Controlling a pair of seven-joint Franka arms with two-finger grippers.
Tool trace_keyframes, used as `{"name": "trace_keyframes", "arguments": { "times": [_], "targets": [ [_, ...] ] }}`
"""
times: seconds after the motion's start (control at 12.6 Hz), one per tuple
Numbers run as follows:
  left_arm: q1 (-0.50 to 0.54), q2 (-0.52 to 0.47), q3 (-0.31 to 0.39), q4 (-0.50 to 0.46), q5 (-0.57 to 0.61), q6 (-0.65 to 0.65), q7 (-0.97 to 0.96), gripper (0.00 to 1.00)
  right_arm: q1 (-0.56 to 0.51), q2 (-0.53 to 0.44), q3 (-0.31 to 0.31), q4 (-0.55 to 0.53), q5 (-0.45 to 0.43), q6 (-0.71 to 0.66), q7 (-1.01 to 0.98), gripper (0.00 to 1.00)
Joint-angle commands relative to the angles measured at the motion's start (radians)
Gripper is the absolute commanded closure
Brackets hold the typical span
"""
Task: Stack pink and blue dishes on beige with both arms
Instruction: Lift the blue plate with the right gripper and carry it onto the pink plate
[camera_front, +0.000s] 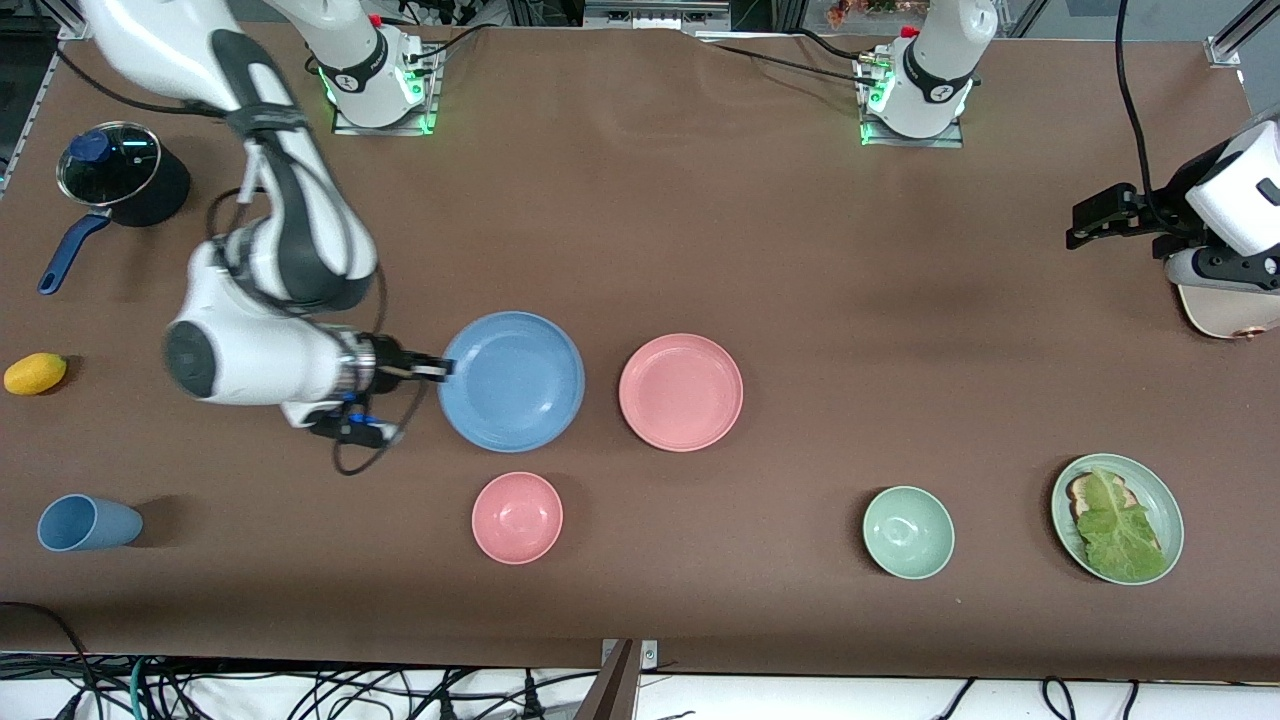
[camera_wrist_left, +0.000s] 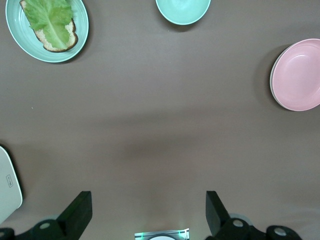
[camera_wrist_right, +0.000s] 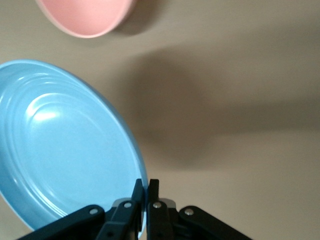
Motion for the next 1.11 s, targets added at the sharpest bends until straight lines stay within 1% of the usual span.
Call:
{"name": "trace_keyframes", "arguments": {
  "times": [0.0, 0.08, 0.24, 0.32, 0.63, 0.87, 1.03],
  "targets": [
    [0.000, -0.014, 0.009, -0.026, -0.022, 0.012, 0.020, 0.00, 0.112, 0.063, -0.005, 0.022, 0.072, 0.153, 0.130, 1.00],
    [0.000, -0.009, 0.009, -0.023, -0.022, 0.013, 0.020, 0.00, 0.154, 0.095, -0.005, 0.039, 0.080, 0.215, 0.172, 1.00],
    [0.000, -0.003, 0.009, -0.021, -0.020, 0.019, 0.020, 0.00, 0.230, 0.158, 0.000, 0.078, 0.081, 0.273, 0.230, 1.00],
    [0.000, -0.003, 0.007, -0.021, -0.019, 0.019, 0.020, 0.00, 0.248, 0.179, 0.000, 0.082, 0.081, 0.302, 0.244, 1.00],
    [0.005, -0.001, 0.007, -0.020, -0.011, 0.022, 0.020, 0.00, 0.297, 0.244, 0.007, 0.095, 0.083, 0.428, 0.240, 1.00],
    [0.005, 0.008, 0.007, -0.011, -0.010, 0.022, 0.020, 0.00, 0.317, 0.272, 0.007, 0.097, 0.081, 0.473, 0.232, 1.00],
    [0.006, 0.008, 0.007, -0.011, -0.010, 0.022, 0.020, 0.00, 0.331, 0.281, 0.007, 0.097, 0.080, 0.477, 0.235, 1.00]
  ]
}}
